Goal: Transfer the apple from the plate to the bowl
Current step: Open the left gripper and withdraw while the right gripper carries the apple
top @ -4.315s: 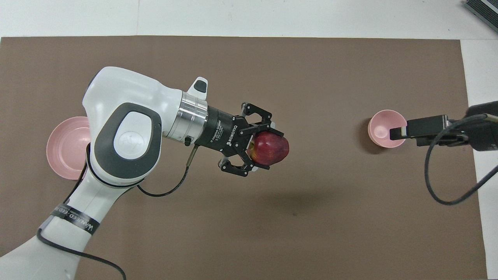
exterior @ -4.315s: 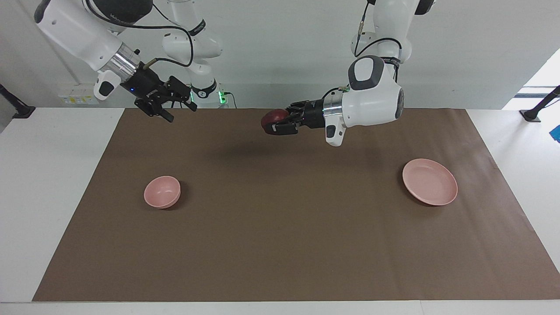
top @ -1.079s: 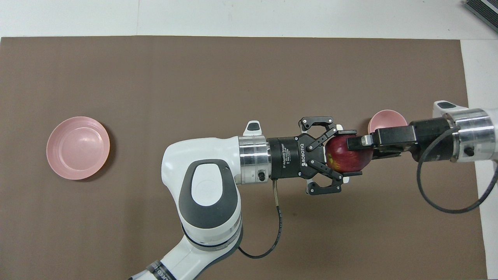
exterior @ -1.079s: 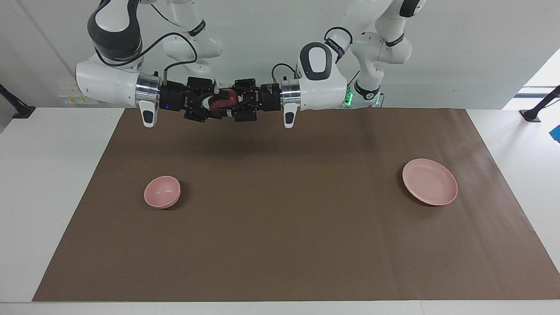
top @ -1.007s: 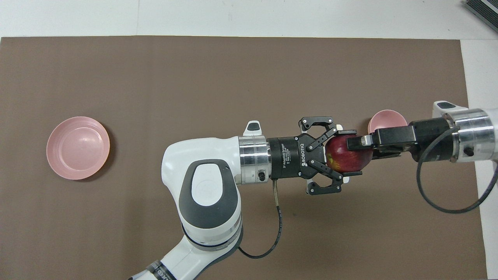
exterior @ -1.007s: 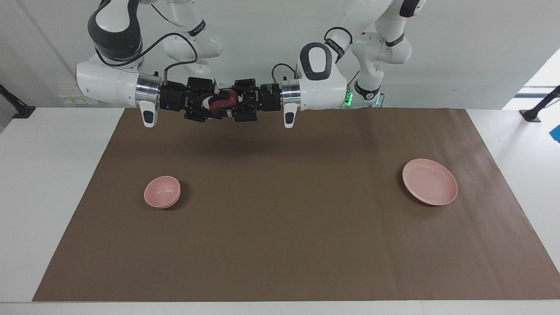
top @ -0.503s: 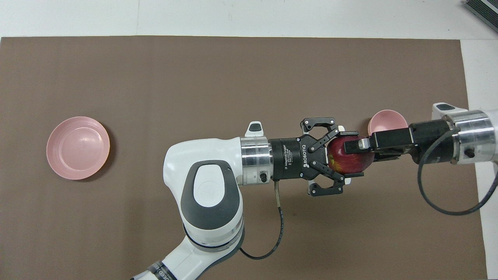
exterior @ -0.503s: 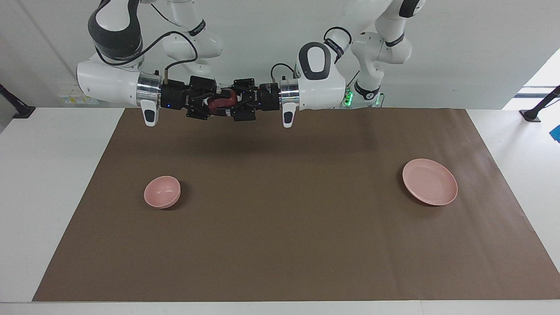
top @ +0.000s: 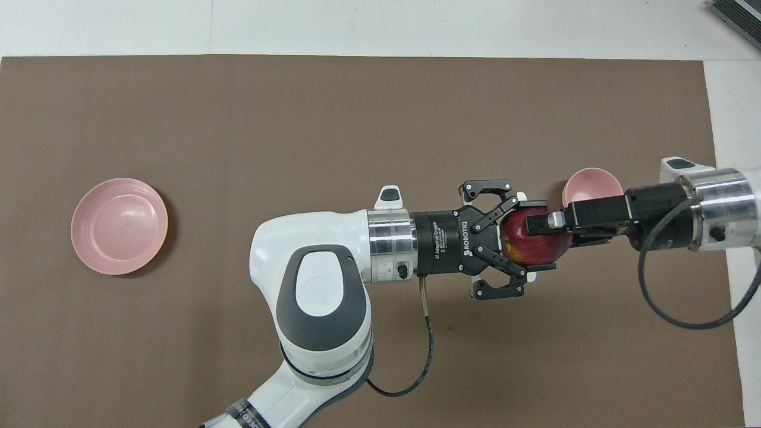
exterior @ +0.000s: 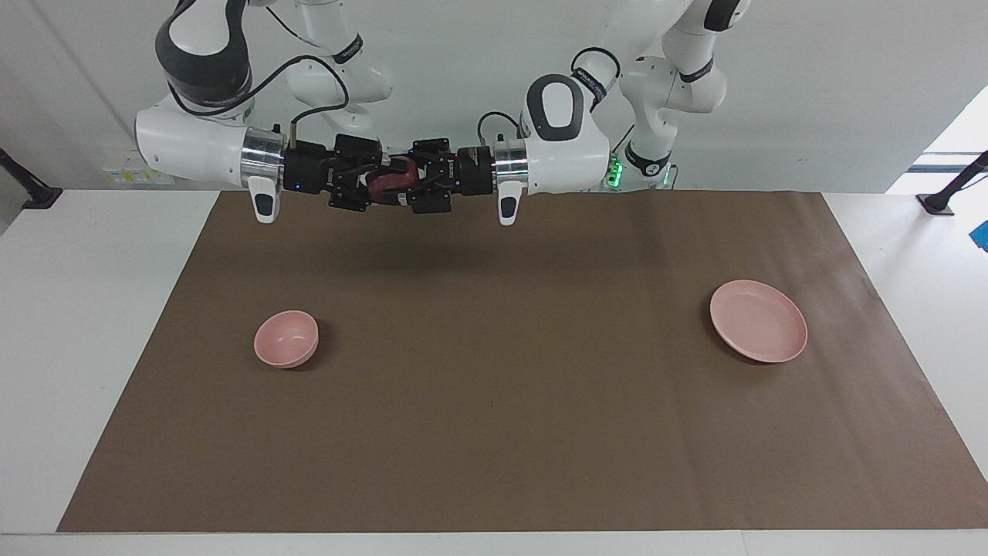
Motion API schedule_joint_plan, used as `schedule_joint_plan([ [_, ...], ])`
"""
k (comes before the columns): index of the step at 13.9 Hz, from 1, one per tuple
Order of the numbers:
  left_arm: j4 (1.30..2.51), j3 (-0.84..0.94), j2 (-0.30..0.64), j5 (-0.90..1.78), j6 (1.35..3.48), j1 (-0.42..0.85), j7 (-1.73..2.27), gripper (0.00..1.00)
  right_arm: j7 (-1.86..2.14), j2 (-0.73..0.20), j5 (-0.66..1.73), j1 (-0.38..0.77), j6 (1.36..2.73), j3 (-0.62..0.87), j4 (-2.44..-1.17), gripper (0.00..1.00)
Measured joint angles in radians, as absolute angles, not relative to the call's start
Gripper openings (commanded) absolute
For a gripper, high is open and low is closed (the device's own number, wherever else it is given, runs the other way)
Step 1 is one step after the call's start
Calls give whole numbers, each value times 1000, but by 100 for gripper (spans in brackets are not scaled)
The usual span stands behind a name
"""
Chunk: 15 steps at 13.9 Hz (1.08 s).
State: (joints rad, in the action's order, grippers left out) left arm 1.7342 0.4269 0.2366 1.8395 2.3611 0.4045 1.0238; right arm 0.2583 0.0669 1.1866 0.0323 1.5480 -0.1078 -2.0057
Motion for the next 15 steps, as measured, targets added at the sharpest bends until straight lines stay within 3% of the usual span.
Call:
schedule_joint_plan([
  [8,1723,415,240,1801,2361,397,1021,100,264,54,1078,15,1550,-111,-1987,0],
  [11,1727,412,249,1631,2346,375,1022,100,298,44,980,-3,1553,-113,-1969,0],
  [15,1733,411,253,1335,2139,293,1023,100,384,5,699,-14,1639,-114,-1916,0],
])
